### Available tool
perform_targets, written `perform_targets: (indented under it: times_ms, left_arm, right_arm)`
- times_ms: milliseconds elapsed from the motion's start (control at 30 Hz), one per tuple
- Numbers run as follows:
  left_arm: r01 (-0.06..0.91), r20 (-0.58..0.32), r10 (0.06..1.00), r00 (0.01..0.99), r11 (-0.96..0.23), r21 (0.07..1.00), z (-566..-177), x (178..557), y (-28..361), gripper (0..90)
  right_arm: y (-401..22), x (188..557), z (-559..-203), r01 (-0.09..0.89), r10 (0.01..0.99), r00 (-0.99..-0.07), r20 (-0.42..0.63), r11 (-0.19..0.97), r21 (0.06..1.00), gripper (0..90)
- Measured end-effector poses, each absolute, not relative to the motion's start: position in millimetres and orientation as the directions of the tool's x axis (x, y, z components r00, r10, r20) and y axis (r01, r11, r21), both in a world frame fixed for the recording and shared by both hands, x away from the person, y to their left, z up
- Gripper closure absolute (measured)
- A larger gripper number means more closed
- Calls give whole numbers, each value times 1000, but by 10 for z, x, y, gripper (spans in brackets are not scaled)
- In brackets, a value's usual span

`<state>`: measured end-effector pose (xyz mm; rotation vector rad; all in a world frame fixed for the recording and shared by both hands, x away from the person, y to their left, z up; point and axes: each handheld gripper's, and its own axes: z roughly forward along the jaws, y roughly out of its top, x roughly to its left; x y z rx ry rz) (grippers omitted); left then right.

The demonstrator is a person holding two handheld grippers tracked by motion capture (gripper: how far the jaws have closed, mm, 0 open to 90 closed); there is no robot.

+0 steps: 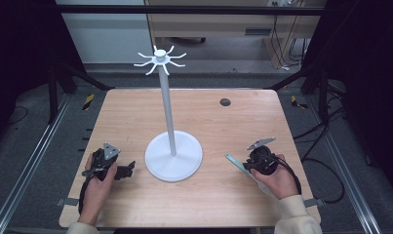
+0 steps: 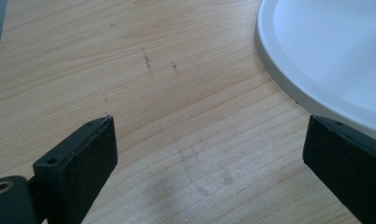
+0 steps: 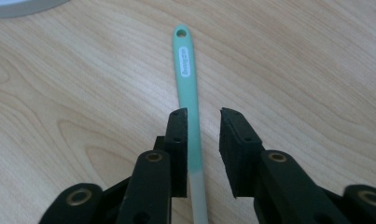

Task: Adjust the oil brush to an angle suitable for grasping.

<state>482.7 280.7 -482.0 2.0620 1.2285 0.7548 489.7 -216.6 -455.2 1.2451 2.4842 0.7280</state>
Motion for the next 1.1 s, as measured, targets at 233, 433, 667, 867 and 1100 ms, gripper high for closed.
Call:
perform_targets:
  times_ms: [233,433,667,867,1100]
  left_arm:
    - [549,157,901,404,-376,747,-4820,4831,2806,27]
    - [549,158,899,409,-380,744,-4822,4831,2797,27]
    - [550,158,898,412,-383,742,-4828,4835,2798,27]
    - [551,158,897,412,-384,741,-4828,4834,2796,27]
    - [552,151,901,406,-373,745,-4822,4835,2819,27]
  right_arm:
    - [-2207,4867,-4551,676,793,-609,-20,532,511,683]
    - [-2204,4847,-4572,685,789,-614,-27,549,479,674]
    - [-2186,4852,-4624,694,779,-625,-39,578,428,674]
    - [-2167,4873,-4651,690,768,-639,-54,603,401,671]
    - [-2137,4891,-4652,689,760,-648,-51,613,386,677]
